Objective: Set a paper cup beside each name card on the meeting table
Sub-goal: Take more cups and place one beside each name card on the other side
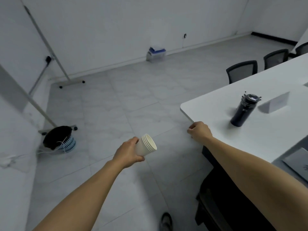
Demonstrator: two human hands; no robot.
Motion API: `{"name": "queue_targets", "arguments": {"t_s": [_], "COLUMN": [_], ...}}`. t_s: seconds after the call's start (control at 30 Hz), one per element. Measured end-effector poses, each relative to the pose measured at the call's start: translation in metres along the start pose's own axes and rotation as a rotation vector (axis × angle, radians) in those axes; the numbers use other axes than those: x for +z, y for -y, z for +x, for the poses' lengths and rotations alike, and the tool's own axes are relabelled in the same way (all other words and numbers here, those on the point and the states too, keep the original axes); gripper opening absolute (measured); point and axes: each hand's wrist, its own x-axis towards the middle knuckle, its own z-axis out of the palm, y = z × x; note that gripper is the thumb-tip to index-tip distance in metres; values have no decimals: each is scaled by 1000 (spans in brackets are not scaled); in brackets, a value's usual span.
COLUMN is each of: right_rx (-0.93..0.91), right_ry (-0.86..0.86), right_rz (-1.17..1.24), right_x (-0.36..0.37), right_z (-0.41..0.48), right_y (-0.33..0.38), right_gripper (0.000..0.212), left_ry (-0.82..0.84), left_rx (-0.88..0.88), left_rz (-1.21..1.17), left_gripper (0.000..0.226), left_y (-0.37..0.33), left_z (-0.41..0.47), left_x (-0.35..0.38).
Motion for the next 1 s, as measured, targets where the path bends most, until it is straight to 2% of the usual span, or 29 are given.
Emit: {"name": "queue_targets", "arguments": {"t_s": [0.17, 0.5, 0.73, 0.87, 1.0], "right_rx": [-39, -71, 2, 75, 124], "right_ry": [39, 69, 1, -37, -100], "right_rz": [-41, -61, -18, 33, 104], "right_x": [40, 57, 74, 64, 38], "right_z": [101, 277, 419, 480, 525], "right_y": [70, 234, 294, 323, 333], "right_gripper": [17, 14, 17, 17, 15], "left_ry": [-16, -17, 28, 107, 165], "left_rx": [-22, -14, 115, 212, 330], "left_rz": [12, 26, 21, 57, 99], "left_gripper": [70, 71, 69, 66, 66], "left_y": [48, 94, 121, 114, 79], "left_z": [103, 307, 495, 592, 686], "left_x": [-44, -152, -197, -228, -244]}}
